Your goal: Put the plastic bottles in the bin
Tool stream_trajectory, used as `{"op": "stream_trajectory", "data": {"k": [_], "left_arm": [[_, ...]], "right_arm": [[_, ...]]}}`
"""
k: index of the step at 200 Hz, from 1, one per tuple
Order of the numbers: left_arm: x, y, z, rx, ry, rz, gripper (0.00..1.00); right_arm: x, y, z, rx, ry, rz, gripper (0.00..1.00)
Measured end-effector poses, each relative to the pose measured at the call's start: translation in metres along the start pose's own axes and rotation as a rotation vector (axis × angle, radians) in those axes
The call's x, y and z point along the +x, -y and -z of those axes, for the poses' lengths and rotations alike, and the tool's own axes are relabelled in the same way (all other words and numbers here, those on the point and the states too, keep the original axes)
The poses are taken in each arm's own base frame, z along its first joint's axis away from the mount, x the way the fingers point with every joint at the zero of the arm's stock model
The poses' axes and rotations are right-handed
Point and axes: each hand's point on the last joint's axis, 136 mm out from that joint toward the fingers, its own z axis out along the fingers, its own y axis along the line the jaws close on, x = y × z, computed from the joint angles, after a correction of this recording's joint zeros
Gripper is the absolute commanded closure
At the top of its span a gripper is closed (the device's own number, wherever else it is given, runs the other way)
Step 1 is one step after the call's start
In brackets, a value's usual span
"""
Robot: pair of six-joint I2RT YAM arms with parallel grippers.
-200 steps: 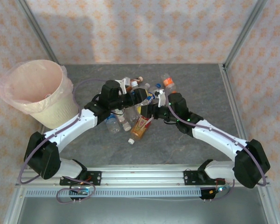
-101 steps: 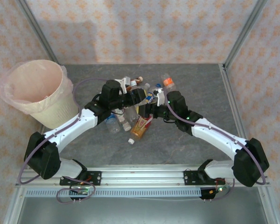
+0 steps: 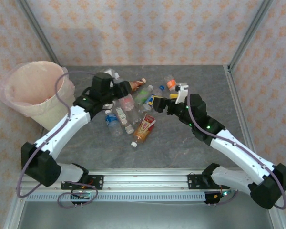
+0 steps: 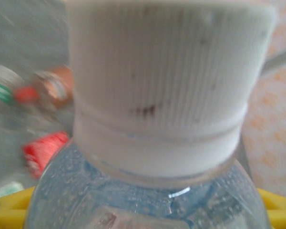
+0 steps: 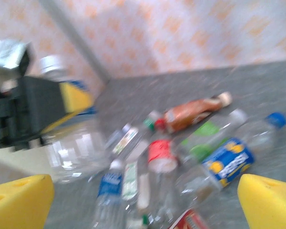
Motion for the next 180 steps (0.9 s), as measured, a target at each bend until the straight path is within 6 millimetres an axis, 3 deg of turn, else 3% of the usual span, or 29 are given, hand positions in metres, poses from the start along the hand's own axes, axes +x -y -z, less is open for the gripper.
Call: {"op": "stream_trajectory", "data": {"k": [20, 46, 78, 125, 155, 180], "left_arm": [[-0.050, -0.017, 0.039, -0.095, 0.134, -0.028, 0.53], [-0.120, -0.038, 0.102, -0.249, 0.351, -0.063, 0.52], [-0.170, -0.067, 0.166, -0.448, 0.531, -0.083, 0.52], [-0.196, -0.143, 0.221, -0.848, 0.618, -0.092, 0.52], [-0.198, -0.200, 0.236, -1.084, 0.574, -0.064, 0.52], [-0.194, -0.236, 0.249, -1.206, 0.536, -0.025, 0.52]], "right_arm": [[-0.015, 0.022, 0.006, 0.130, 0.085, -0.025, 0.01], [-0.010, 0.044, 0.003, 0.237, 0.108, -0.053, 0.01], [-0.003, 0.054, -0.003, 0.283, 0.099, -0.074, 0.01], [0.006, 0.062, -0.011, 0.323, 0.080, -0.082, 0.01], [0.010, 0.065, -0.015, 0.340, 0.059, -0.075, 0.01], [0.007, 0.064, -0.015, 0.344, 0.060, -0.074, 0.01]]}}
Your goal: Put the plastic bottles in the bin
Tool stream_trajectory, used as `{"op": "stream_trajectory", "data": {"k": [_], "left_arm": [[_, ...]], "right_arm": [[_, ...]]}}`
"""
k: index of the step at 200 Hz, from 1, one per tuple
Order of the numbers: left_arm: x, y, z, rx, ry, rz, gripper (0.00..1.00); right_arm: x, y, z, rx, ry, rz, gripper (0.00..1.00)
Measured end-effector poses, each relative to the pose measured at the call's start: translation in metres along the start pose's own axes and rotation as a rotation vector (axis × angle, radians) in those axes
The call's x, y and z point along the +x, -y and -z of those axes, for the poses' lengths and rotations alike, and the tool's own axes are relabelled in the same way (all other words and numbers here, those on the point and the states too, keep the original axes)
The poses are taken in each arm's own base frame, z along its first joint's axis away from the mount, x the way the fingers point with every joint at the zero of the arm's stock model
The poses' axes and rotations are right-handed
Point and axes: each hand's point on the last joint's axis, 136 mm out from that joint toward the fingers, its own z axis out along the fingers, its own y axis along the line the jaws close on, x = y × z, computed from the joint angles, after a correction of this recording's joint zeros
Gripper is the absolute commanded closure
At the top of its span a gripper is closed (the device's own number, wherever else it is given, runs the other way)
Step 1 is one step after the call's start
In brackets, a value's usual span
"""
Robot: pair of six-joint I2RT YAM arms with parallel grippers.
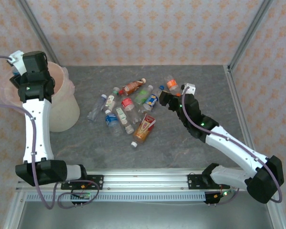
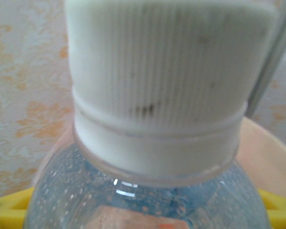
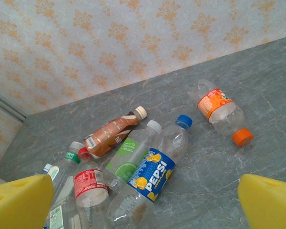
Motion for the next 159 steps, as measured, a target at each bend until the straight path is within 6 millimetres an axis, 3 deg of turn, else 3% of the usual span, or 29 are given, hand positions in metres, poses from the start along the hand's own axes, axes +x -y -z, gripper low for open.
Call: {"op": "stream_trajectory", "data": {"k": [25, 62, 93, 137, 159], "left_arm": [[0.008, -0.027, -0.024, -0.098, -0.046, 0.007, 0.49], [0.034, -0.054, -0.060, -0.218, -0.159, 0.018, 0.34], [0.048, -0.057, -0.075, -0.259, -0.235, 0.004, 0.11], [0.044, -0.050, -0.072, -0.202, -0.263, 0.043, 0.00], [0.042, -0.041, -0.069, -0.150, -0.271, 0.071, 0.00]], "right_arm": [[-0.002, -0.001, 0.000, 0.006, -0.003, 0.003, 0.01], [-0.005, -0.001, 0.002, 0.011, -0.010, 0.009, 0.01], [-0.003, 0.001, 0.002, 0.023, -0.018, 0.010, 0.01], [-0.001, 0.008, 0.002, 0.060, -0.018, 0.019, 0.01], [-0.001, 0.012, 0.000, 0.084, -0.011, 0.019, 0.01]]}}
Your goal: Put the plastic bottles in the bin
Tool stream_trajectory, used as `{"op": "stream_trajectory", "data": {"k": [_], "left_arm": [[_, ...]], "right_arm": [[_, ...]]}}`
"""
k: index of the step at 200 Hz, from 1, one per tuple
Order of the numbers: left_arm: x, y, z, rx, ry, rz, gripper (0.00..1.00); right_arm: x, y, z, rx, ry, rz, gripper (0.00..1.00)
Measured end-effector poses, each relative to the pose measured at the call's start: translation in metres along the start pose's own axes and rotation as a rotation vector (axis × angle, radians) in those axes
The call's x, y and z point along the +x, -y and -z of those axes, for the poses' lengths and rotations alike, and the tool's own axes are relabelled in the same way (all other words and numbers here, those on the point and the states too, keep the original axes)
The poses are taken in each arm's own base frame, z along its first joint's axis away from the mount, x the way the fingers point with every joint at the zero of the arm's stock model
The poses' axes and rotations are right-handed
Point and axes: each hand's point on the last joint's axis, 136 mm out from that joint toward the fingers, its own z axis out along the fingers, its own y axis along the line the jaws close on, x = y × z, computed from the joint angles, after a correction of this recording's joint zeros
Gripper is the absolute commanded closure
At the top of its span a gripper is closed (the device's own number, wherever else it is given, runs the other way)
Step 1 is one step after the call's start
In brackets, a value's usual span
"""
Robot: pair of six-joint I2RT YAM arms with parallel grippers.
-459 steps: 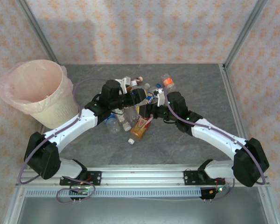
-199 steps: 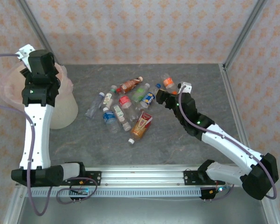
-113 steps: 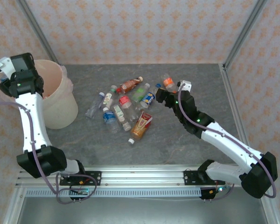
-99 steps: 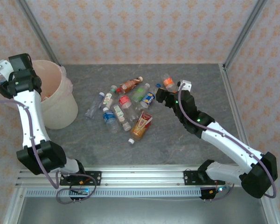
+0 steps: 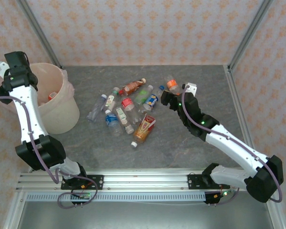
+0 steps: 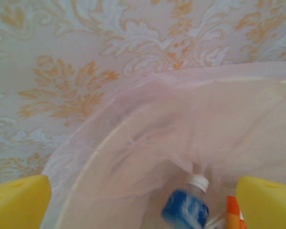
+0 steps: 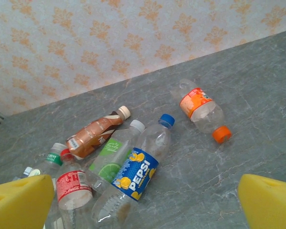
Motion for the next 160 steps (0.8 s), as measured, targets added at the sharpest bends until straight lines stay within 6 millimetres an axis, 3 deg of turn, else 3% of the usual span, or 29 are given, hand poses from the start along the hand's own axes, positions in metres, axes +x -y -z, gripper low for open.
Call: {"op": "stream_trajectory", "data": {"k": [39, 72, 101, 160], "left_arm": [[0.008, 0.030, 0.023, 0.158, -0.024, -0.001, 0.00], [0.012, 0.067, 0.074, 0.372, 0.000, -0.010, 0.00], [0.022, 0.084, 0.110, 0.572, -0.007, 0.029, 0.00], [0.070, 0.143, 0.192, 0.988, -0.091, -0.043, 0.00]], "right_arm": [[0.012, 0.013, -0.017, 0.059, -0.036, 0.002, 0.01], [0.015, 0.023, -0.033, 0.092, -0.068, -0.002, 0.01], [0.016, 0.030, -0.040, 0.100, -0.090, 0.017, 0.01], [0.011, 0.038, -0.081, 0.112, -0.188, 0.164, 0.01]]}}
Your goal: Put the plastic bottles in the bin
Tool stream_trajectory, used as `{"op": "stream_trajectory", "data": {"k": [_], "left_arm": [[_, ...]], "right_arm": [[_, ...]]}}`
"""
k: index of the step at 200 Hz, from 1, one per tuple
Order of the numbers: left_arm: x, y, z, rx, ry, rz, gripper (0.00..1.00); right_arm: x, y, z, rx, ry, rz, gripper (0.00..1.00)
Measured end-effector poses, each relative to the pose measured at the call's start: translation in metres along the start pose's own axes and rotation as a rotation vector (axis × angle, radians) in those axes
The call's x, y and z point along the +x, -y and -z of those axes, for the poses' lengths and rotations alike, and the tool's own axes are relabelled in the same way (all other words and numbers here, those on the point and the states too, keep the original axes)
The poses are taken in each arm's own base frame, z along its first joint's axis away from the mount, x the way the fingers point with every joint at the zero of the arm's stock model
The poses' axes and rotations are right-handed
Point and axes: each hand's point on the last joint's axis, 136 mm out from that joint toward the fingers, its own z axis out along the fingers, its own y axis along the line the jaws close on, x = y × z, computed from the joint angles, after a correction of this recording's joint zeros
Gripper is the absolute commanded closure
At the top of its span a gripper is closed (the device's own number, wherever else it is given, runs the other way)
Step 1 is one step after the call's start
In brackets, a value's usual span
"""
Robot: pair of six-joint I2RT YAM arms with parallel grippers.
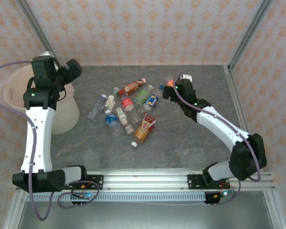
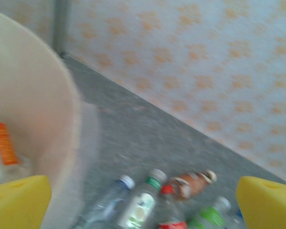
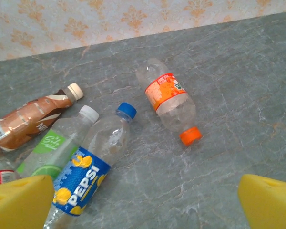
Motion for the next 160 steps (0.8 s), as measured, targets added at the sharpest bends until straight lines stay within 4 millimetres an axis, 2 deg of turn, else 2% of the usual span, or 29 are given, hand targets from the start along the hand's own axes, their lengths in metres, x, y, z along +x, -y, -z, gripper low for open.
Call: {"op": "stream_trajectory", "data": {"k": [23, 48, 78, 114, 160], "left_arm": [[0.028, 0.024, -0.002, 0.122, -0.065, -0.004, 0.00], [0.060, 0.044, -0.002, 0.221, -0.148, -0.010, 0.00], [0.095, 0.060, 0.004, 0.316, -0.233, -0.023, 0.00], [0.119, 0.068, 0.014, 0.388, -0.280, -0.010, 0.00], [0.140, 0.065, 0.020, 0.414, -0.314, 0.013, 0.00]], "right_arm": [[-0.005, 0.007, -0.022, 0.014, -0.049, 0.044, 0.01], [-0.008, 0.017, -0.054, 0.042, -0.112, 0.087, 0.01], [0.001, 0.032, -0.095, 0.075, -0.205, 0.125, 0.01], [0.023, 0.047, -0.136, 0.047, -0.349, 0.170, 0.03], [0.051, 0.061, -0.175, 0.036, -0.493, 0.207, 0.05]]}}
